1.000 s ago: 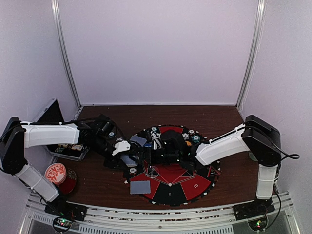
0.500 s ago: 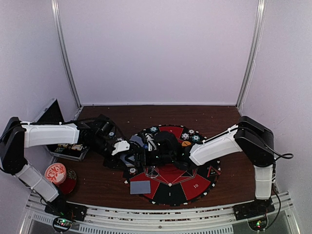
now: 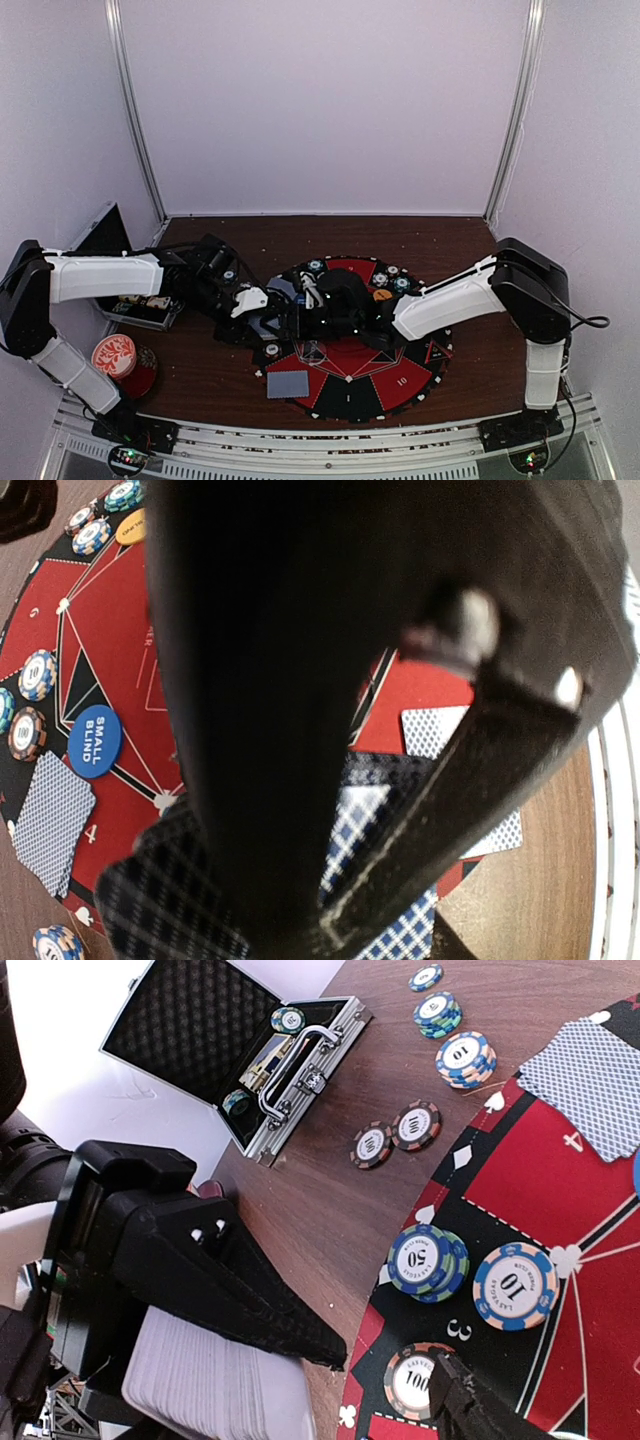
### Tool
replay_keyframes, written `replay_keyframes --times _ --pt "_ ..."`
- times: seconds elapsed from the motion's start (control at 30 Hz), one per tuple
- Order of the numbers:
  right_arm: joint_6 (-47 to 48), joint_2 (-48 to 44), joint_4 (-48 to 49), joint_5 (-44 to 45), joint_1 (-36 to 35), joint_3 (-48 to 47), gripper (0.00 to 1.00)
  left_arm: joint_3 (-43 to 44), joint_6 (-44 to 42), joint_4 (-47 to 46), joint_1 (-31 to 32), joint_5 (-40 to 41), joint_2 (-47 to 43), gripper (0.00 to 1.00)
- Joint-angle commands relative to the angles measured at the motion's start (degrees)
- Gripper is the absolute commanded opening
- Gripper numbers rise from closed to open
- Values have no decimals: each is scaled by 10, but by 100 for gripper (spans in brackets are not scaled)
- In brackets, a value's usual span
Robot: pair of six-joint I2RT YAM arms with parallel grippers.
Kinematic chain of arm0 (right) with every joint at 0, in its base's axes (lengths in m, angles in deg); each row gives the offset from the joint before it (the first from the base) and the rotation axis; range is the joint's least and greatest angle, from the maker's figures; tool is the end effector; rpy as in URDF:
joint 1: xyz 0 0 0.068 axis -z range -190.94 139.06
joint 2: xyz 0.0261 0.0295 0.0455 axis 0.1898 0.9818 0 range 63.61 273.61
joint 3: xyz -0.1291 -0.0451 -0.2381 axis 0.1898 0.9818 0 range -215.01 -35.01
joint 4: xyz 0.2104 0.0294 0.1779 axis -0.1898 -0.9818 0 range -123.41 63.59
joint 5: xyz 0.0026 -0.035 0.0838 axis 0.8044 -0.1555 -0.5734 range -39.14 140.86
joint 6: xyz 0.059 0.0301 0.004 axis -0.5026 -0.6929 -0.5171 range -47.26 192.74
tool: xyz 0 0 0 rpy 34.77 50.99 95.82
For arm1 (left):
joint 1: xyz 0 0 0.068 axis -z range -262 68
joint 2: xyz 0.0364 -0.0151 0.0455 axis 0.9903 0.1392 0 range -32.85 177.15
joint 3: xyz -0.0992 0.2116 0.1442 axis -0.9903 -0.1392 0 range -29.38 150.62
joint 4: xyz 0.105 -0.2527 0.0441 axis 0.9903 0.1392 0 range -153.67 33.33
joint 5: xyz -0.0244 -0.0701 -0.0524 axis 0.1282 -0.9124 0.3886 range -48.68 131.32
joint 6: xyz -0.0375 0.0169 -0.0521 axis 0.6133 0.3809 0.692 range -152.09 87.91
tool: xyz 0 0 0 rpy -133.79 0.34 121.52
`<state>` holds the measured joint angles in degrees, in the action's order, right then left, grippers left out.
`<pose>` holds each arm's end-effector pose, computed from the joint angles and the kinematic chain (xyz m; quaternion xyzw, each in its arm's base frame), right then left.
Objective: Distribute texas hold em gaming equipment
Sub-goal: Pick up the poker card from the face-down deck piles.
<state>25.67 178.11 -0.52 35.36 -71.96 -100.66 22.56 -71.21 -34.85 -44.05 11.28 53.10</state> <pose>0.2117 0.4113 0.1493 -0.1743 0.8109 0.5089 0.2303 0.2253 -0.2091 0.1758 0.6324 0.6965 -0.2496 0.2295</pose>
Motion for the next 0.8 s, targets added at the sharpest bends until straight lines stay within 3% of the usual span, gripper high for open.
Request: replay_keyframes --times 0.0,0.23,0.77 --pt "-4 -26 -39 64 17 27 67 0 -3 6 4 -23 -4 39" --pt "11 -47 -72 85 18 27 61 0 -3 7 5 -22 -3 39" --pt "38 -77 -97 63 -4 7 35 1 -3 7 4 -21 0 39"
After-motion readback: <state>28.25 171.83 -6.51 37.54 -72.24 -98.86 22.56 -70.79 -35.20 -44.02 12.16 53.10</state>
